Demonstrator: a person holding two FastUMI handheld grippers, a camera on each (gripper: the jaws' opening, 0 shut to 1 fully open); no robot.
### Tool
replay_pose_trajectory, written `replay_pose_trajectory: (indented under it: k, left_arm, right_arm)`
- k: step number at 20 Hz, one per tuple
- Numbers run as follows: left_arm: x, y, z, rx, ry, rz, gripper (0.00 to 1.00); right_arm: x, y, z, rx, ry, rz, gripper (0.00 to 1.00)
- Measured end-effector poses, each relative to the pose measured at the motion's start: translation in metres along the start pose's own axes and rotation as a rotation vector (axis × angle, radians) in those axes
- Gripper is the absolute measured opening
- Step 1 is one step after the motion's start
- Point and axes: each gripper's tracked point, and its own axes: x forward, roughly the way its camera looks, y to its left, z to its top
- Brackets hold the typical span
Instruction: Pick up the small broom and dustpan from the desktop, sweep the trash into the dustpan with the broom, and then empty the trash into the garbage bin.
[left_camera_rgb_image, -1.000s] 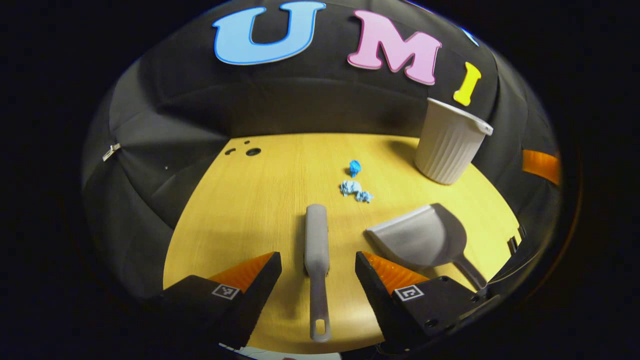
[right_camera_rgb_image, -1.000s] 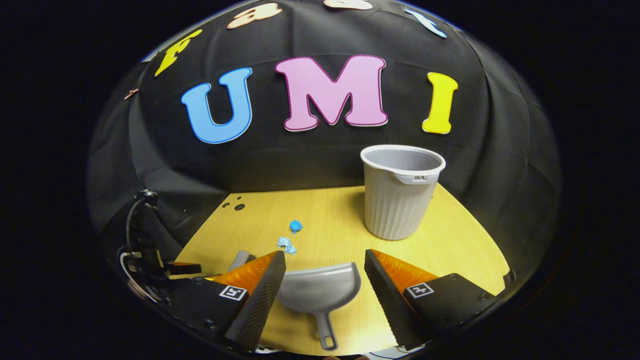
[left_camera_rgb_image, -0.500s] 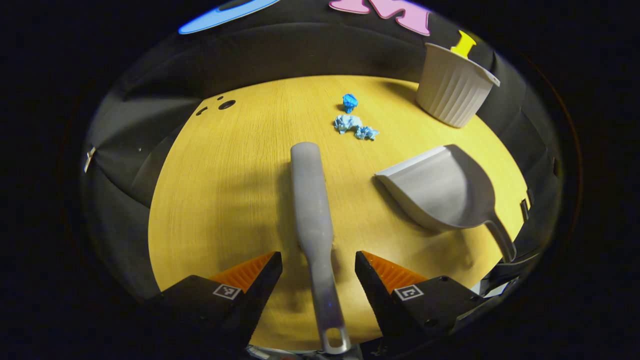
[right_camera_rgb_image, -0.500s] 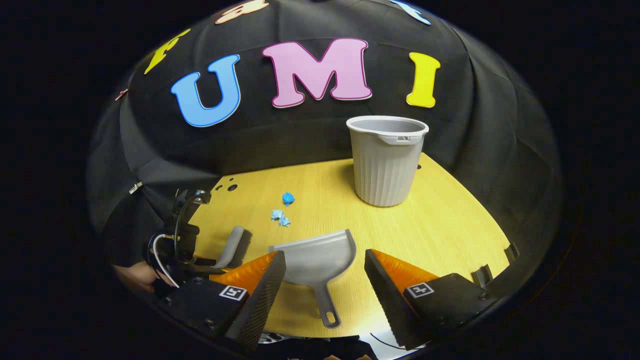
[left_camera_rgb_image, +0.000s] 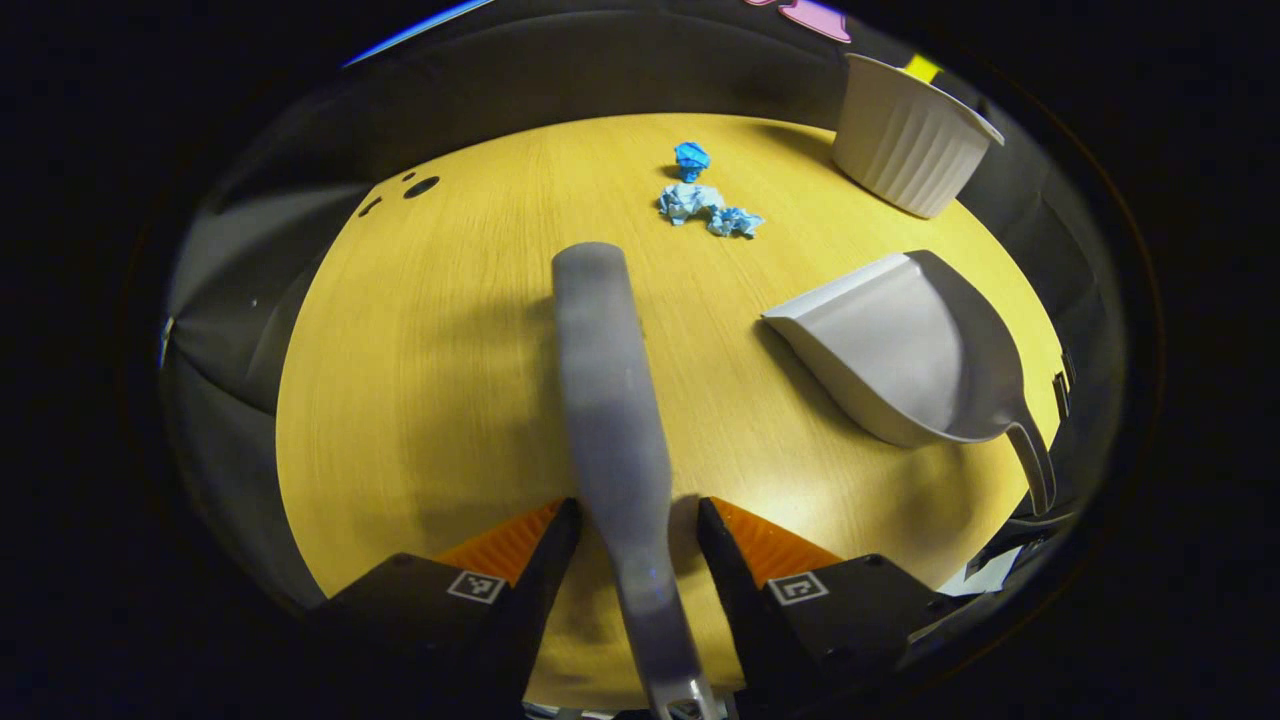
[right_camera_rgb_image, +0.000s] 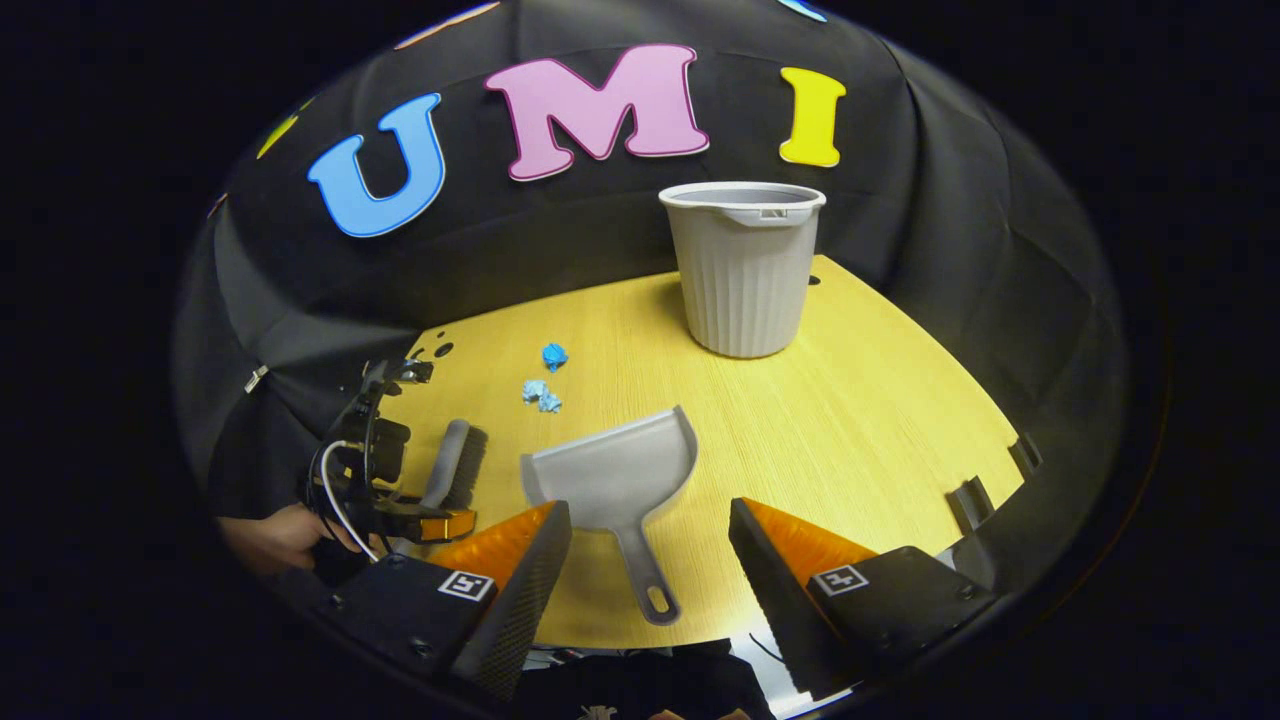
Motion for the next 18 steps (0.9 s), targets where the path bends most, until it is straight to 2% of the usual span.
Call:
replay_pose_trajectory:
  k: [1,2,3,6,8,10,14,18]
  left_arm:
    - [0.0,-0.001,0.0,0.006,-0.006,-0.003,0.7]
    - [-0.001,-0.003,0.0,0.012,-0.011,-0.002,0.65]
    - [0.001,-0.004,0.0,0.017,-0.017,-0.001,0.54]
    - [0.001,-0.002,0.002,-0.024,-0.046,0.005,0.39]
    - [0.002,-0.002,0.003,-0.007,-0.069,-0.008,0.31]
    - [-0.001,-0.001,0.003,0.013,-0.098,-0.012,0.29]
    - [-0.02,0.003,0.002,-0.013,-0.153,-0.004,0.28]
    - [-0.052,0.008,-0.005,-0.039,-0.194,-0.003,0.3]
  right_arm:
    - [0.002,0.0,-0.004,0.006,0.018,0.001,0.99]
    - [0.004,0.001,-0.009,0.008,0.037,0.005,0.99]
    - [0.006,0.001,-0.013,0.011,0.056,0.009,0.99]
    - [0.014,0.003,-0.024,0.008,0.108,0.022,0.99]
    - [0.022,0.007,-0.034,0.0,0.146,0.034,0.99]
    - [0.029,0.01,-0.045,-0.008,0.188,0.05,0.99]
    - [0.041,0.019,-0.059,-0.045,0.247,0.077,0.99]
    - [0.061,0.015,-0.067,-0.082,0.284,0.06,0.99]
